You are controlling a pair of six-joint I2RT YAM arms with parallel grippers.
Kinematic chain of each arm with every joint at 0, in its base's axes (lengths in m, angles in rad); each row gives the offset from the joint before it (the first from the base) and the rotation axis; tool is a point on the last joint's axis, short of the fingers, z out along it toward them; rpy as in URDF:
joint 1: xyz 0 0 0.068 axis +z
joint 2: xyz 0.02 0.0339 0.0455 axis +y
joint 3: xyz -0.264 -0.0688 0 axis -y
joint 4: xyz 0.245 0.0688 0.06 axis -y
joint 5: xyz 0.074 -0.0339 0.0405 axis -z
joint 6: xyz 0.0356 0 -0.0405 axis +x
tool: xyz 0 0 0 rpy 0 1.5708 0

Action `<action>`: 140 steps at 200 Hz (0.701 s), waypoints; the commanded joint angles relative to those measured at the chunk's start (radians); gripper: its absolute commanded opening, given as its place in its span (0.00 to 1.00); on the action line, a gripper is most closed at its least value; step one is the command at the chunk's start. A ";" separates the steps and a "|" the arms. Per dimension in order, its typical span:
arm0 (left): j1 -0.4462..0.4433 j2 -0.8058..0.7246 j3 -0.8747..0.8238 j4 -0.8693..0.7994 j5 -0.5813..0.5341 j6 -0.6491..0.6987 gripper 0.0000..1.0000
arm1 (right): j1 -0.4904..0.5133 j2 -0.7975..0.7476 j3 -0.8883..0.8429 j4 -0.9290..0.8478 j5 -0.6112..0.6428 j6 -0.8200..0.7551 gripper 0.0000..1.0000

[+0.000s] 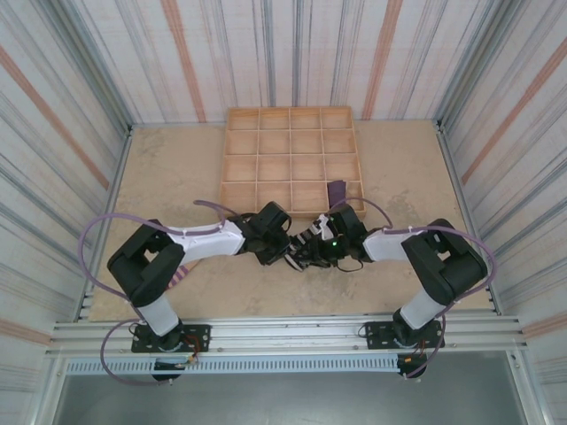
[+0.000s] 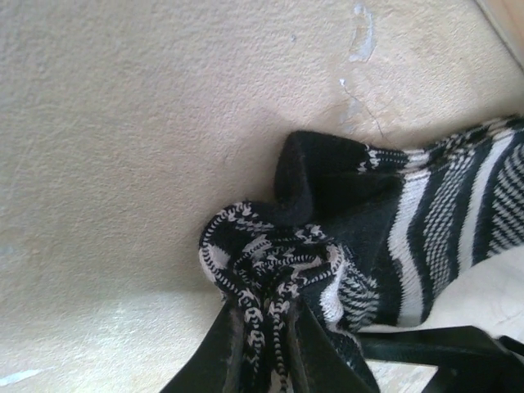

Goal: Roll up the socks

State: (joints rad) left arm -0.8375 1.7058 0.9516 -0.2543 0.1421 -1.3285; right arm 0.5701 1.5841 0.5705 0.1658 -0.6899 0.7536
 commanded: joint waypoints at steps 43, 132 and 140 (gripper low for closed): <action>0.014 0.080 0.114 -0.247 0.077 0.121 0.00 | 0.166 -0.307 0.016 -0.324 0.536 -0.282 0.65; 0.030 0.095 0.136 -0.263 0.128 0.165 0.00 | 0.658 -0.347 -0.101 -0.090 1.209 -0.540 0.64; 0.032 0.096 0.136 -0.264 0.129 0.163 0.00 | 0.675 -0.320 -0.098 -0.066 1.226 -0.555 0.63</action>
State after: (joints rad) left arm -0.8127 1.7775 1.0805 -0.4480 0.2623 -1.1908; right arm 1.1938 1.2098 0.4805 -0.0078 0.3492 0.3084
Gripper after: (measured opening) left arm 0.133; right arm 0.639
